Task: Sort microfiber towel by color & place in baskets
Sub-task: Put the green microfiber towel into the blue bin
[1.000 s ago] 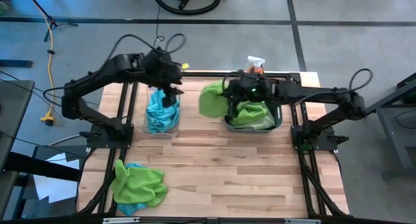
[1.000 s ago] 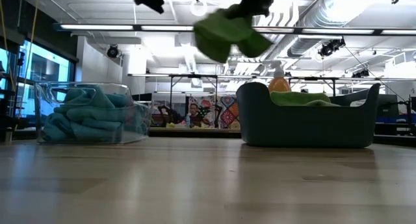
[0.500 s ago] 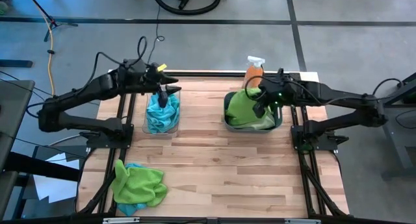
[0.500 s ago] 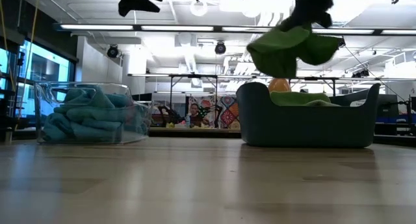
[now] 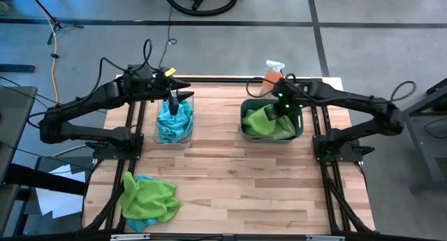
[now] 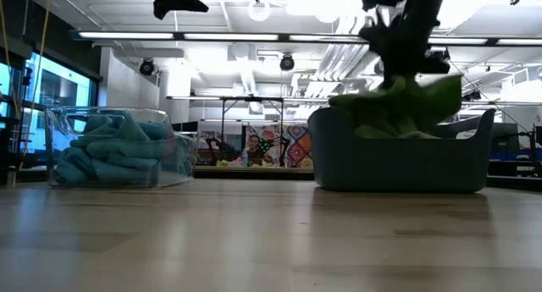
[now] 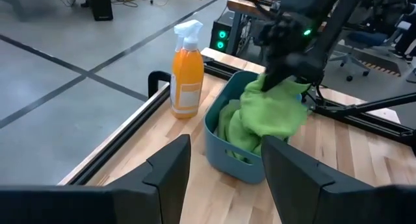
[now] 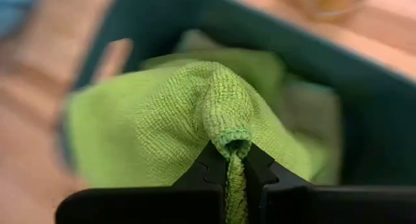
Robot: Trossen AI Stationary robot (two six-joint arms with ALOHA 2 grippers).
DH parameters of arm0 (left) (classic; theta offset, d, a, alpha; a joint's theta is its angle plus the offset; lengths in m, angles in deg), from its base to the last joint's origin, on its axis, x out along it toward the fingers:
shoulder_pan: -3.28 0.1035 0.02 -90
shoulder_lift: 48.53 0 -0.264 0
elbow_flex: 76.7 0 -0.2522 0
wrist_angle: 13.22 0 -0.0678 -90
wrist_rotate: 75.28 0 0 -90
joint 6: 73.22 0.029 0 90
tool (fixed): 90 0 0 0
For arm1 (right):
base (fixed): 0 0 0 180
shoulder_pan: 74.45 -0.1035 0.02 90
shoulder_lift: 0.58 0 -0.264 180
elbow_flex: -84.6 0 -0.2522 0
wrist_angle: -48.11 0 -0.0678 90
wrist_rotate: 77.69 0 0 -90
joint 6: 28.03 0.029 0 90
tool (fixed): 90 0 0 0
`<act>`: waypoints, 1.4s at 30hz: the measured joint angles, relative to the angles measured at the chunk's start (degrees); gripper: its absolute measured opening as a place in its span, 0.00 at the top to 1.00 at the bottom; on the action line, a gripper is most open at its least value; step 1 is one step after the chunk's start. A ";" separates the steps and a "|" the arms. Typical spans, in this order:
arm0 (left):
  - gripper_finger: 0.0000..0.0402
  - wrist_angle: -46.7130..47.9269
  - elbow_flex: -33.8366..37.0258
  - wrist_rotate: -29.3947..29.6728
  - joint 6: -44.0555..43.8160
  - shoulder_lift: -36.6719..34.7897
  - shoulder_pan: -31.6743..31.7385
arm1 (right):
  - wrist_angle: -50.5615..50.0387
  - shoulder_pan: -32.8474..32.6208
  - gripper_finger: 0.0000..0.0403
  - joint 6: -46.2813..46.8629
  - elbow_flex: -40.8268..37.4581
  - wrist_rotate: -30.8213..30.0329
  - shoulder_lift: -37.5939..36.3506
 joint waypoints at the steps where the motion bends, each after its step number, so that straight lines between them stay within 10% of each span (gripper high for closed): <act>1: 0.56 0.01 0.00 0.01 0.01 0.01 0.00 | -0.37 0.62 1.00 0.07 0.00 -1.41 1.44; 22: 0.56 0.09 0.00 0.15 0.11 0.01 0.00 | 5.60 1.80 0.94 1.04 0.31 -6.50 28.37; 42: 0.56 0.09 0.00 0.81 1.59 0.01 0.00 | 4.14 2.26 0.41 -4.99 -0.07 -6.87 8.59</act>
